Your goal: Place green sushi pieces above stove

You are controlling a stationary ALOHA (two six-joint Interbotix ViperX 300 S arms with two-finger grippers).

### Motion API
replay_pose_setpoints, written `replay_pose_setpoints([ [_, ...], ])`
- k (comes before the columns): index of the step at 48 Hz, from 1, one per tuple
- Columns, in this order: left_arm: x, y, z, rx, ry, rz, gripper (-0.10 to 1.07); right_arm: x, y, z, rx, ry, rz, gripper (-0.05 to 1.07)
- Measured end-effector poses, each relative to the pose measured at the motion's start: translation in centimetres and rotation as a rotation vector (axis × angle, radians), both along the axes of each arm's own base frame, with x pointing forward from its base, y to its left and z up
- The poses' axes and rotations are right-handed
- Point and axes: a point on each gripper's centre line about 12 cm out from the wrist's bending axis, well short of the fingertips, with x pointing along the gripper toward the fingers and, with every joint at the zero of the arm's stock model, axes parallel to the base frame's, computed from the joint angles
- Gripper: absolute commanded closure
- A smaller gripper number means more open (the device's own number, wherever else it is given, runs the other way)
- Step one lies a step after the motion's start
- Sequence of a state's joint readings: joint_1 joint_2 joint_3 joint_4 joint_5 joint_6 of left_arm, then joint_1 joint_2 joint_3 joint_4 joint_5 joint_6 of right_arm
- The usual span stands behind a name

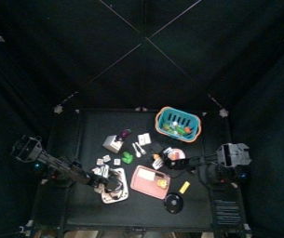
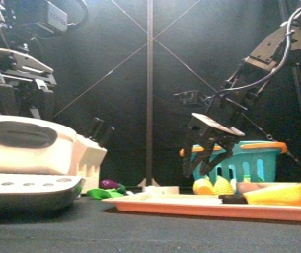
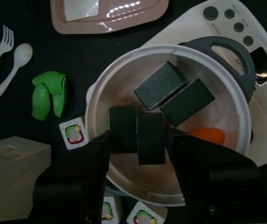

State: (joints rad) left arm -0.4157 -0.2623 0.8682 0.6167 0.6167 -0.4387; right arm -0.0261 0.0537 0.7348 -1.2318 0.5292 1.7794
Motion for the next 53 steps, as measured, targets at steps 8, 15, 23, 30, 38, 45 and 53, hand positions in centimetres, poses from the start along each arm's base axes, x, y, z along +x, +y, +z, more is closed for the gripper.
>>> replay_pose_setpoints([
  [8,0.0,0.0,0.5,-0.005,-0.016,-0.002,0.29,0.0,-0.1,0.0,0.0,0.0,-0.002,0.08],
  [15,0.2,-0.1,1.9,-0.02,-0.056,0.003,0.29,0.0,0.0,0.0,0.0,-0.002,0.0,0.08],
  [23,-0.3,0.3,3.5,-0.02,-0.086,0.023,0.29,0.0,0.0,0.0,0.0,0.0,0.0,0.08],
  [30,-0.7,0.7,4.8,-0.024,-0.126,0.033,0.29,0.0,0.0,0.0,0.001,-0.001,0.001,0.08],
  [38,-1.4,1.3,7.2,-0.034,-0.217,0.028,0.29,0.0,0.0,0.0,0.0,0.0,0.0,0.08],
  [45,-2.7,2.4,8.7,-0.047,-0.271,0.063,0.29,0.0,-0.1,0.0,-0.002,0.0,0.001,0.08],
  [53,-4.7,4.2,7.9,-0.046,-0.262,0.135,0.29,0.1,-0.1,0.1,-0.004,-0.002,0.005,0.08],
])
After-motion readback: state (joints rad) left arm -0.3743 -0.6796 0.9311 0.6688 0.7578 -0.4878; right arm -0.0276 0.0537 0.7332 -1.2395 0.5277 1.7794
